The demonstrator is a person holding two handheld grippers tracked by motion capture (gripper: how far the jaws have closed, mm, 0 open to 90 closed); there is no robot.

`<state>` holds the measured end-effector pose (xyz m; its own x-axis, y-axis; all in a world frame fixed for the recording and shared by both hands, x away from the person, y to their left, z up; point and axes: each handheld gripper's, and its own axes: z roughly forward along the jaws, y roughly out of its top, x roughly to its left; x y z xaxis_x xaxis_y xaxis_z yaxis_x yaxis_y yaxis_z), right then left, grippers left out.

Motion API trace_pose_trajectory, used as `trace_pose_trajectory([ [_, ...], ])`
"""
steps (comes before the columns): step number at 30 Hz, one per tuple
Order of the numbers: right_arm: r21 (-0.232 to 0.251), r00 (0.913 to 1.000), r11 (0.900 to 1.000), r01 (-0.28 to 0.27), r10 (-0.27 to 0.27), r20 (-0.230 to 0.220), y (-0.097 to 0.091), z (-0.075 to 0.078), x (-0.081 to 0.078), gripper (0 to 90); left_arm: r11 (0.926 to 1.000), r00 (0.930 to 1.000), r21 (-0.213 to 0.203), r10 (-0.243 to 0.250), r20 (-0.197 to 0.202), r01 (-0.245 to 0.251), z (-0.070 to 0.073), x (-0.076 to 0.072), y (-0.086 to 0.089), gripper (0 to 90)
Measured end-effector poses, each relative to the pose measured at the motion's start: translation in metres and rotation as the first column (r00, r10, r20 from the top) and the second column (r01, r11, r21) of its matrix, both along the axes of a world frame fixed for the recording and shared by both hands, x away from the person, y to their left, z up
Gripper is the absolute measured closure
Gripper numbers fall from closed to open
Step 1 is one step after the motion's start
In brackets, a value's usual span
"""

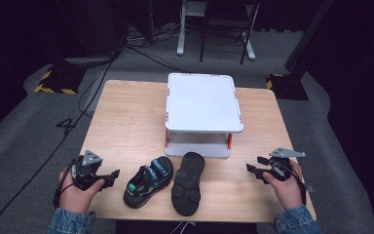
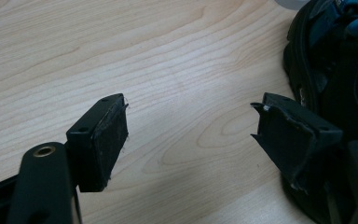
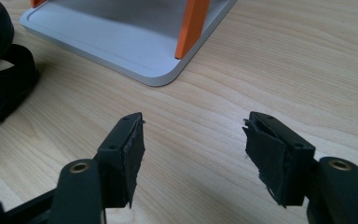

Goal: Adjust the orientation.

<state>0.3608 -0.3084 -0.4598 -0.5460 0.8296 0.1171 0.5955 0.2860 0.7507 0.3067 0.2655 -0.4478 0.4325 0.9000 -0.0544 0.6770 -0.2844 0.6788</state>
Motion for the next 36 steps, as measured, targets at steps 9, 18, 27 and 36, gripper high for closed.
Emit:
trace_pose_trajectory([
  [9,0.001,0.9999,1.0000,0.006,-0.006,0.011,0.000,0.002,-0.002,36.3,0.9999,0.9999,-0.013,0.002,-0.011,-0.002,0.000,0.000,0.000,25.3],
  [18,0.001,0.9957,0.9959,-0.091,0.091,0.021,0.035,0.007,-0.005,35.5,0.9997,0.9997,-0.022,0.013,-0.019,-0.013,0.000,-0.004,0.003,26.8],
  [27,0.051,0.9790,0.9777,-0.203,0.204,0.002,0.069,0.010,-0.010,32.5,0.9999,0.9999,-0.015,0.000,-0.017,0.000,-0.001,-0.001,0.000,26.7],
  [36,0.084,0.9391,0.9355,-0.343,0.343,0.013,0.119,0.009,-0.029,21.4,0.9997,0.9997,-0.023,-0.013,-0.022,0.013,-0.004,0.002,0.000,26.6],
])
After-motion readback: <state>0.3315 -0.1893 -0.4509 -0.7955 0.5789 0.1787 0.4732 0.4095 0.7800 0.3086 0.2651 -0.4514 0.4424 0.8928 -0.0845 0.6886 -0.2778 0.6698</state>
